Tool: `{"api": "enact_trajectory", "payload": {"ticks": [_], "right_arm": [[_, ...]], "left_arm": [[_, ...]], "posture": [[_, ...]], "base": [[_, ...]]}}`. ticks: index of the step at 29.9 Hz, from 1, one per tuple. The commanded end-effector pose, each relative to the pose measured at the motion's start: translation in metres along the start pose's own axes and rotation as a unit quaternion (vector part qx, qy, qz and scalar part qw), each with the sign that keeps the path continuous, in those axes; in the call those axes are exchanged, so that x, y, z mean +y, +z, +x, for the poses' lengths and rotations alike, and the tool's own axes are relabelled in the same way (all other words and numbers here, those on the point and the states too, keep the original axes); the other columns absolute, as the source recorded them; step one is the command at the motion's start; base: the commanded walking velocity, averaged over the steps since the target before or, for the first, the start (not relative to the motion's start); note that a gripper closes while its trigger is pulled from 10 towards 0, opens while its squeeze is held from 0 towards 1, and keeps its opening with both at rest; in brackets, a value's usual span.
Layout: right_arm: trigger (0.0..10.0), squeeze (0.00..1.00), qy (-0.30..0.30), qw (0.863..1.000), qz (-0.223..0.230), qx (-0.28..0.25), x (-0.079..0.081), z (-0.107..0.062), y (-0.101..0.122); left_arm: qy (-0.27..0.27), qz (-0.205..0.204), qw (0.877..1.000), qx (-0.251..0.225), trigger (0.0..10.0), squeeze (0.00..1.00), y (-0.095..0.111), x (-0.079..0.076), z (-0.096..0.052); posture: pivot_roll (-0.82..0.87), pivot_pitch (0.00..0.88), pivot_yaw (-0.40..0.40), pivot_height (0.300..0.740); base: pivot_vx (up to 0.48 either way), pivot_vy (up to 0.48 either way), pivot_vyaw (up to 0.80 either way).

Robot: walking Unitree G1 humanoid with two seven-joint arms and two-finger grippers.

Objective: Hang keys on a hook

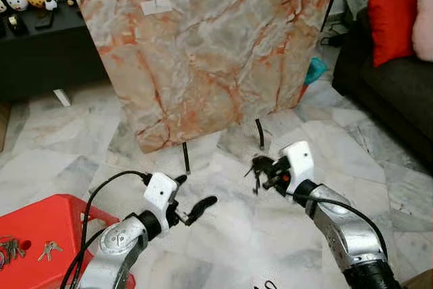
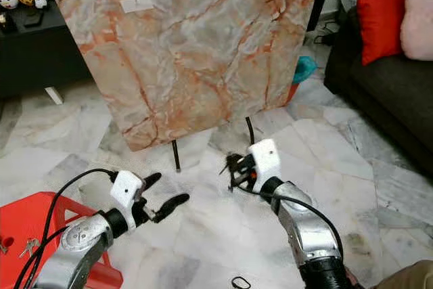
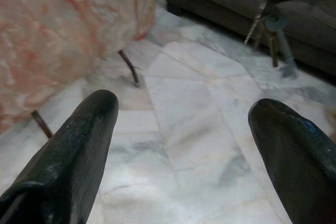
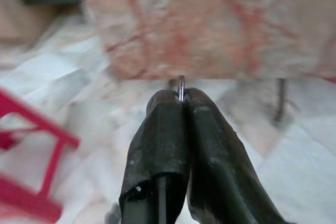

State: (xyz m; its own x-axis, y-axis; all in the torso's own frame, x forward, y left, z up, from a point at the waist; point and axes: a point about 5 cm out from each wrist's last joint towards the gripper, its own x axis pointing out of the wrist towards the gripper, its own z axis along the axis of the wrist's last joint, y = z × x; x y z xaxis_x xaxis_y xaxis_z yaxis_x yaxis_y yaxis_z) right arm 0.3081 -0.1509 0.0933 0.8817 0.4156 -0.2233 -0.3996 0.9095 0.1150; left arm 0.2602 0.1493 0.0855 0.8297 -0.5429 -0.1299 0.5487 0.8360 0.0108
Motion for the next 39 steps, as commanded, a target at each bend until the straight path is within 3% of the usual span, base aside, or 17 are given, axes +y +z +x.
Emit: {"api": "enact_trajectory", "payload": {"ticks": [1,2,3,5,10,19,39], "right_arm": [[10.0,0.00,-0.028,0.999,0.017,-0.015,-0.002,-0.003,0.001],[10.0,0.00,-0.028,0.999,0.017,-0.015,-0.002,-0.003,0.001],[10.0,0.00,-0.041,0.998,0.024,-0.030,0.003,-0.006,0.002],[10.0,0.00,-0.056,0.997,0.031,-0.035,0.005,-0.008,0.002],[10.0,0.00,-0.079,0.995,0.052,-0.033,0.010,-0.010,-0.005],[10.0,0.00,-0.082,0.995,0.044,-0.033,0.015,-0.006,-0.005],[10.0,0.00,-0.074,0.996,0.012,-0.049,0.016,-0.003,0.003]], "left_arm": [[0.056,0.003,0.998,0.002,10.0,0.00,-0.003,0.010,-0.001],[0.056,0.003,0.998,0.002,10.0,0.00,-0.003,0.010,-0.001],[0.107,-0.006,0.994,-0.002,10.0,0.00,-0.005,0.017,-0.001],[0.135,-0.014,0.991,-0.008,10.0,0.00,-0.006,0.019,-0.001],[0.132,-0.022,0.991,-0.018,10.0,0.00,-0.006,0.013,0.001],[0.155,-0.021,0.987,-0.022,10.0,0.00,-0.007,0.012,0.004],[0.172,-0.019,0.984,-0.031,10.0,0.00,-0.003,0.015,0.004]], "posture": [[0.07,0.126,-0.019,0.740],[0.07,0.126,-0.019,0.740],[0.07,0.125,-0.017,0.740],[0.06,0.127,-0.017,0.740],[0.06,0.120,-0.012,0.740],[0.06,0.046,-0.010,0.740],[0.07,0.090,-0.012,0.740]], "base": [[0.000,0.000,0.00],[0.000,0.000,0.00],[0.000,0.000,0.00],[0.000,0.000,0.00],[0.000,0.000,0.00],[0.000,0.000,0.00],[0.000,0.000,0.10]]}}
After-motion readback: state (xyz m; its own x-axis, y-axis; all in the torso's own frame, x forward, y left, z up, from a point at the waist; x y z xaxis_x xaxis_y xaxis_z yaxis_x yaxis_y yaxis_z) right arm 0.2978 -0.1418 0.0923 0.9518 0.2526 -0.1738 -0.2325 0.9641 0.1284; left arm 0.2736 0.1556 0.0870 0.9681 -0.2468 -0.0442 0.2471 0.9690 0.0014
